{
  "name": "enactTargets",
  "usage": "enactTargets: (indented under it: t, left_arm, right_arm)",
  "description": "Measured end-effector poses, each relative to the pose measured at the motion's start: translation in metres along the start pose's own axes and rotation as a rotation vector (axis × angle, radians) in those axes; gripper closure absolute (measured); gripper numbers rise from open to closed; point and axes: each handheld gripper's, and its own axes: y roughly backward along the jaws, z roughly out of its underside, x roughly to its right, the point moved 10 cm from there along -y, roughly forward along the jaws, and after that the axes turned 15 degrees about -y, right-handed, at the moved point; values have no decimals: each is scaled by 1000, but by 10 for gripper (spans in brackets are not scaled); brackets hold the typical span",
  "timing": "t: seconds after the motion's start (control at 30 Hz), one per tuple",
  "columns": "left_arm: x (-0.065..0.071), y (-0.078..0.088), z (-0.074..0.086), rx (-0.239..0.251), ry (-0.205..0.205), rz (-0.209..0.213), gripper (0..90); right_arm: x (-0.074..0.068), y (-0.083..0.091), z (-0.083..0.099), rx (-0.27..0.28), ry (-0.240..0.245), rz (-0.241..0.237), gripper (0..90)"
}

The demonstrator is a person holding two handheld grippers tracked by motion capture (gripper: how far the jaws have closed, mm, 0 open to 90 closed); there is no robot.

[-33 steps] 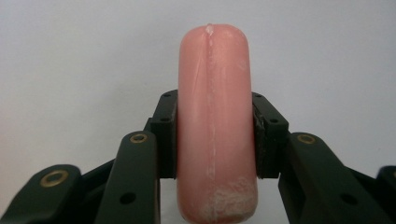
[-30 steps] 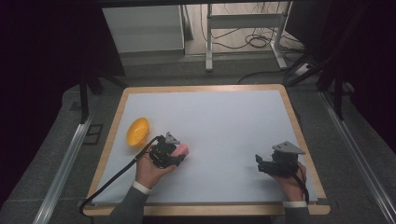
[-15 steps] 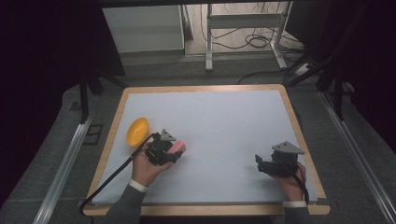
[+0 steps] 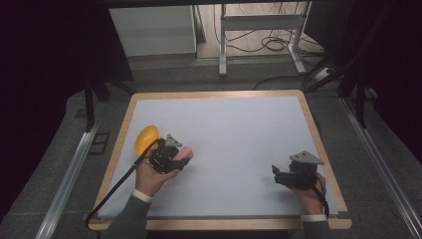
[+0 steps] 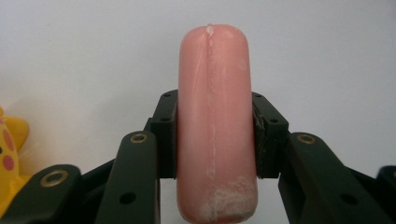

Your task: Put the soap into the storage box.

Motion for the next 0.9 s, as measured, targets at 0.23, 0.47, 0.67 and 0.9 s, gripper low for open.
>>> enactTargets:
  t: [0.23, 0.47, 0.67, 0.9]
  left_arm:
    - [-4, 2, 2, 2, 10, -6, 600]
    - [-10, 3, 9, -2, 26, -10, 600]
    - [-16, 5, 12, -4, 36, -25, 600]
    - [-21, 11, 11, 11, 47, -34, 600]
  right_arm:
    - [-1, -1, 1, -3, 3, -1, 86]
    - [-1, -2, 2, -10, 6, -1, 86]
    - [-2, -4, 4, -21, 13, -1, 84]
    - [2, -2, 3, -14, 2, 1, 84]
